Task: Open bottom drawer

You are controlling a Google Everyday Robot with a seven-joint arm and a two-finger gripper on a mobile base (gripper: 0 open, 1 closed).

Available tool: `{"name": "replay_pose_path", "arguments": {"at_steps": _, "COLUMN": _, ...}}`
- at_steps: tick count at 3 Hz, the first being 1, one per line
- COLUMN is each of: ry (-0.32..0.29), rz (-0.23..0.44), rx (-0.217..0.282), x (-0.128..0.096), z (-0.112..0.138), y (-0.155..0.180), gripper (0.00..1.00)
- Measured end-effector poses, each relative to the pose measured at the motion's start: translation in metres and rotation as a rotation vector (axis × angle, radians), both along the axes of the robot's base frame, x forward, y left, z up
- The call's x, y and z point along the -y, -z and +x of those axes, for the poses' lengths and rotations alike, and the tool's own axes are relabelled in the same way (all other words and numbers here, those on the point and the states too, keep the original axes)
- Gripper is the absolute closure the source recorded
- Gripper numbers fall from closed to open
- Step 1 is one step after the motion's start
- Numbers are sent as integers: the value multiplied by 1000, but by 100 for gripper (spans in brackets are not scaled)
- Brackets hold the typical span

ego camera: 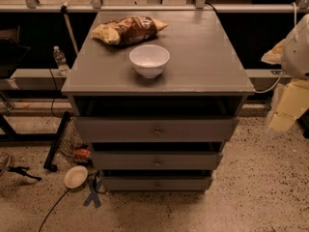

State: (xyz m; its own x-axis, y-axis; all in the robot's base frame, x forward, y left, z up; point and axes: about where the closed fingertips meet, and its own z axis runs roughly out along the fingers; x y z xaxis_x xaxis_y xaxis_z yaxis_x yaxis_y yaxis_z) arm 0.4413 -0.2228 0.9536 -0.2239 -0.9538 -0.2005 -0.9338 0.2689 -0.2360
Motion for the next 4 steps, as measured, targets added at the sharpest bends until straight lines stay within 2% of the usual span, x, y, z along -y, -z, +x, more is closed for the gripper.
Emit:
{"name": "replay_pose_path", "arguments": {"at_steps": 1, "ry": -7, "rz": 53, "rx": -55, "x": 7, "z": -11, "y": 51, "gripper": 0}}
{"name": "replay_pose_path", "arguments": {"at_steps": 3, "ry": -12, "rz": 55, "rx": -63, "x": 9, "z": -17, "y": 62, "gripper": 0}}
{"name": "replay_pose_path", "arguments": {"at_steps": 4, "ry": -45, "rz": 60, "rx": -96, "x": 8, "z": -32, "y": 106, "gripper": 0}}
